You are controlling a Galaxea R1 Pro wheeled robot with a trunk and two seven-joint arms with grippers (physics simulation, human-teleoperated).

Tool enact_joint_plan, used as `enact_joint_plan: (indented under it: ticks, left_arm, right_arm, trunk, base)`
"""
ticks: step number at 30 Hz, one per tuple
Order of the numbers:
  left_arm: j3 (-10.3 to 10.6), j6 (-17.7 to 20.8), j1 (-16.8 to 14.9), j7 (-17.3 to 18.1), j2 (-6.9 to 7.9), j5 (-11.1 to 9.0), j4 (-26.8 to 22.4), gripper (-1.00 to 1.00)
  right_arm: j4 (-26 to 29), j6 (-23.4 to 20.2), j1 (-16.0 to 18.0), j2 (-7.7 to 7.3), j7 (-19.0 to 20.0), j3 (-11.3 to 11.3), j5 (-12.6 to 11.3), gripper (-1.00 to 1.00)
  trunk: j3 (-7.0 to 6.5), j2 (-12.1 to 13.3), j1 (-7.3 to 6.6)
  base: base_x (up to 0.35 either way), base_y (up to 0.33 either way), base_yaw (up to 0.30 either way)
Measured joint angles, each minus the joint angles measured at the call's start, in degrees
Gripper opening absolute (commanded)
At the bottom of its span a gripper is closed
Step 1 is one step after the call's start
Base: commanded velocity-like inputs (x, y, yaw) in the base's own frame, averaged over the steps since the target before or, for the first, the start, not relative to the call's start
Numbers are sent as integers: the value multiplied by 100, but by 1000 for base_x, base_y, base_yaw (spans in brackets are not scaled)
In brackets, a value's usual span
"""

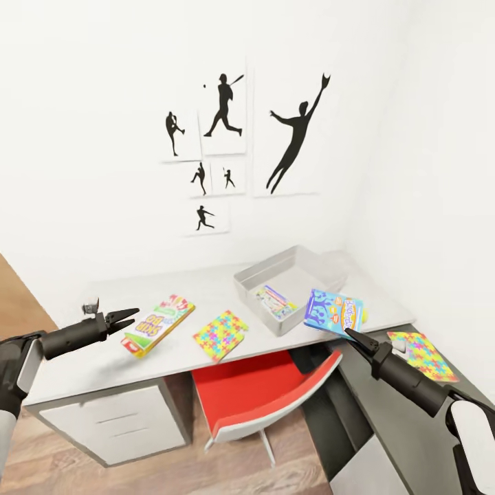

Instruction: Put all the toys in the child's room - the three board games (two on the bed and one on the table), the two jigsaw puzzles on the table, and the tennis ball on the table - inside the toy box on the table in the child's room.

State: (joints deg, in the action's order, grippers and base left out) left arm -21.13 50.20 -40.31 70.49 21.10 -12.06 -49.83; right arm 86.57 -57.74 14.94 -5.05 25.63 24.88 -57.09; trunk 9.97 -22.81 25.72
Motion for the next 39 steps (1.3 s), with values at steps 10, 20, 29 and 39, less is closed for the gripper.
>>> enact_joint_plan:
  ticks: [10,20,29,39]
  left_arm:
    - [-3,0,0,0,4,0,0,100]
    - [-4,0,4,0,8,-3,-4,100]
    - [-4,0,3,0,8,-5,-3,100]
    - [-4,1,2,0,7,-4,-2,100]
  right_arm:
    - [0,6,0,21,0,0,2,-100]
    - [-2,35,3,30,1,-2,-21,-100]
    - [-1,46,2,32,2,-2,0,-100]
    - [-10,112,2,38,12,-1,7,-100]
  trunk:
    - [24,1,2]
    - [31,0,1]
    - [30,0,1]
    - [-44,0,0]
  base:
    - [242,0,-270]
    - [135,0,45]
    - [205,0,198]
    - [199,0,11]
